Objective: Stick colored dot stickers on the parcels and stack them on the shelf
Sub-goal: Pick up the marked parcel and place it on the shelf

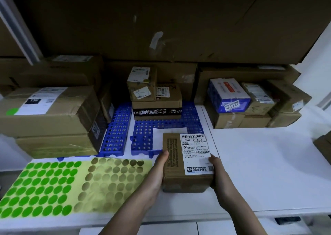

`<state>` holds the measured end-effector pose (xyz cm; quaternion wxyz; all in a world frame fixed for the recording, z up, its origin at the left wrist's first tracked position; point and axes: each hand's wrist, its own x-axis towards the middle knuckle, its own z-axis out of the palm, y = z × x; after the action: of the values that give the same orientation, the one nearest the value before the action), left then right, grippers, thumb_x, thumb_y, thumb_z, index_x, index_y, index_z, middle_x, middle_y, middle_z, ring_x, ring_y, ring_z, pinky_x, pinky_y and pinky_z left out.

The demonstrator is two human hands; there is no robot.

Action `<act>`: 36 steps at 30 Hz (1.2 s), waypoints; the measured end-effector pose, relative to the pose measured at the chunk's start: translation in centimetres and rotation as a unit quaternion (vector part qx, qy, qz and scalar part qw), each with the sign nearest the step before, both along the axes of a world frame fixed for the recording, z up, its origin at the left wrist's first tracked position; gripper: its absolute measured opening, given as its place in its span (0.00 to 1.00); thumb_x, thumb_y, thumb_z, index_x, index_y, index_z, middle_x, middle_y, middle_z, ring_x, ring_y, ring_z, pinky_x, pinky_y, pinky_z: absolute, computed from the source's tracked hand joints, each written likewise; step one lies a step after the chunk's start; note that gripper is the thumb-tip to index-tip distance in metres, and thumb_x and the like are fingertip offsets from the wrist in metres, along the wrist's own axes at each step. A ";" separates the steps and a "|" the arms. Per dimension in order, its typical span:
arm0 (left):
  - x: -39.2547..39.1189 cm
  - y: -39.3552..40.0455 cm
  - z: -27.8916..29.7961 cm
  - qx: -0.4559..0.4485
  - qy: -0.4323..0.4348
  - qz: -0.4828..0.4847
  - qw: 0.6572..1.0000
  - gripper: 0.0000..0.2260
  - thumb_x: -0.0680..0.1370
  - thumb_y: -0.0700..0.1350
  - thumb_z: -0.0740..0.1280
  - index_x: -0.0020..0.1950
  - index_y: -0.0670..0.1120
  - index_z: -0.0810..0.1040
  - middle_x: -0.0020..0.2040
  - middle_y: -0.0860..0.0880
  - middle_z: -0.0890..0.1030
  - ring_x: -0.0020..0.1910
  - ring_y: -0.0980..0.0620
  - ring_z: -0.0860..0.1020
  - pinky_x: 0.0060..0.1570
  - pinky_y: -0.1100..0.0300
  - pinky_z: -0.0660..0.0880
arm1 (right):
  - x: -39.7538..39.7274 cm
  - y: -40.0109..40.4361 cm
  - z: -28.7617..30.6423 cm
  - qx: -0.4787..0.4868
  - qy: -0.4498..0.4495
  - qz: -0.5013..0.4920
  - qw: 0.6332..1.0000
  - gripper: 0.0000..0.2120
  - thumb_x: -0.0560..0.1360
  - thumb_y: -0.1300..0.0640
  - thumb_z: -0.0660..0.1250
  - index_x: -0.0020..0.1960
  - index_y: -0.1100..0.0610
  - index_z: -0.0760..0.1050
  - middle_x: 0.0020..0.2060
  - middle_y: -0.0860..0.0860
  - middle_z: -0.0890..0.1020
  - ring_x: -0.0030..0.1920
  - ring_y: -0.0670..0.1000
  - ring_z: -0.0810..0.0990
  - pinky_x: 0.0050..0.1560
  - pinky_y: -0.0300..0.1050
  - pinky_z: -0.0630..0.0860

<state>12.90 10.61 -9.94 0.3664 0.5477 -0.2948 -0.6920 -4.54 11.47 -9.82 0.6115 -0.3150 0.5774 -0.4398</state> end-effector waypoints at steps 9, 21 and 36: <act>-1.4 0.3 -0.7 0.003 -0.031 -0.022 0.999 0.18 0.80 0.59 0.55 0.62 0.53 0.76 0.52 0.54 0.83 0.52 0.58 0.80 0.45 0.62 0.72 | -0.9 0.1 -1.7 0.027 0.026 -0.002 0.999 0.27 0.73 0.37 0.61 0.66 0.51 0.72 0.53 0.51 0.84 0.55 0.52 0.82 0.58 0.51 0.75; -0.7 0.2 -0.9 -0.043 -0.054 -0.023 0.997 0.12 0.81 0.56 0.53 0.53 0.56 0.75 0.45 0.61 0.77 0.42 0.68 0.72 0.37 0.73 0.65 | -0.7 -0.4 0.1 -0.029 0.107 -0.024 0.994 0.11 0.81 0.53 0.57 0.63 0.50 0.68 0.51 0.48 0.79 0.47 0.42 0.78 0.41 0.35 0.72; 8.9 -1.5 -2.5 -0.210 -0.313 0.023 0.926 0.10 0.78 0.35 0.60 0.54 0.46 0.76 0.49 0.52 0.78 0.49 0.53 0.76 0.43 0.70 0.71 | 13.1 -1.9 3.5 -0.192 0.170 0.132 0.957 0.11 0.79 0.61 0.61 0.57 0.49 0.75 0.50 0.46 0.82 0.53 0.43 0.79 0.55 0.36 0.73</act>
<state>21.81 9.14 -12.48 0.3775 0.6536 -0.5206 -0.3991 8.60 9.59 -6.34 0.4848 -0.5701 0.5311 -0.3973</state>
